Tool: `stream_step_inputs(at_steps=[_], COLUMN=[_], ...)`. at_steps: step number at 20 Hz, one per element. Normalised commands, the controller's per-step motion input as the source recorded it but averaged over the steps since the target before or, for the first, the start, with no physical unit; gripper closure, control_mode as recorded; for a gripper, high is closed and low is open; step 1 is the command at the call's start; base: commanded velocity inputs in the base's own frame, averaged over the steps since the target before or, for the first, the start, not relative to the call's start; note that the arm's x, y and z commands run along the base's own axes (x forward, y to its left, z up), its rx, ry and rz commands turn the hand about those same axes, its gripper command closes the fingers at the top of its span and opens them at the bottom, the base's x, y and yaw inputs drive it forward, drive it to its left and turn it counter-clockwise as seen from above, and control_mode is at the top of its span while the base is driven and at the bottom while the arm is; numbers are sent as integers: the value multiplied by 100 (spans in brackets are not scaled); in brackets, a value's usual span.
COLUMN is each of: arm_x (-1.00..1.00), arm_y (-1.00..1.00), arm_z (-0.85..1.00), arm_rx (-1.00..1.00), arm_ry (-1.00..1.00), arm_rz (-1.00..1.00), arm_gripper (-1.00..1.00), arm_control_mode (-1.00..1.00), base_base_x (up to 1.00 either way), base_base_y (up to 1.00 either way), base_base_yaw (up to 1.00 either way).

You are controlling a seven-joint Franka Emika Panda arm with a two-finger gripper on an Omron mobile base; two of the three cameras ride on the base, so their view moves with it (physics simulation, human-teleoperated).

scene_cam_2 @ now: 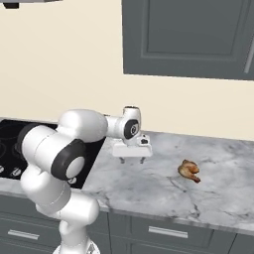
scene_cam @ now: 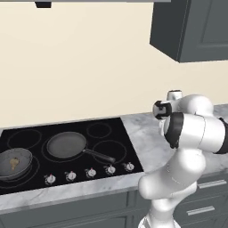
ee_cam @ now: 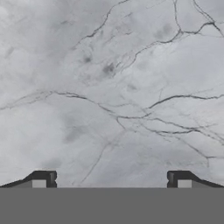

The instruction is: Place both pans onto different burners. Then place the garlic and the chicken drumstick on different pans.

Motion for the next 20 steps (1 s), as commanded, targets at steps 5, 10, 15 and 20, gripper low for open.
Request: stream_step_inputs(at_steps=[5, 10, 15, 20], arm_x=[0, 0, 0, 0], arm_y=[-57, -54, -54, -44], arm_z=[0, 0, 0, 0], arm_rx=[0, 0, 0, 1], arm_ry=[0, 0, 0, 0], arm_rz=[0, 0, 0, 0], arm_gripper=[-100, -100, -100, -100], arm_control_mode=[-100, -100, -100, -100], base_base_x=[0, 0, 0, 0], base_base_y=[0, 0, 0, 0], base_base_yaw=[0, 0, 0, 0])
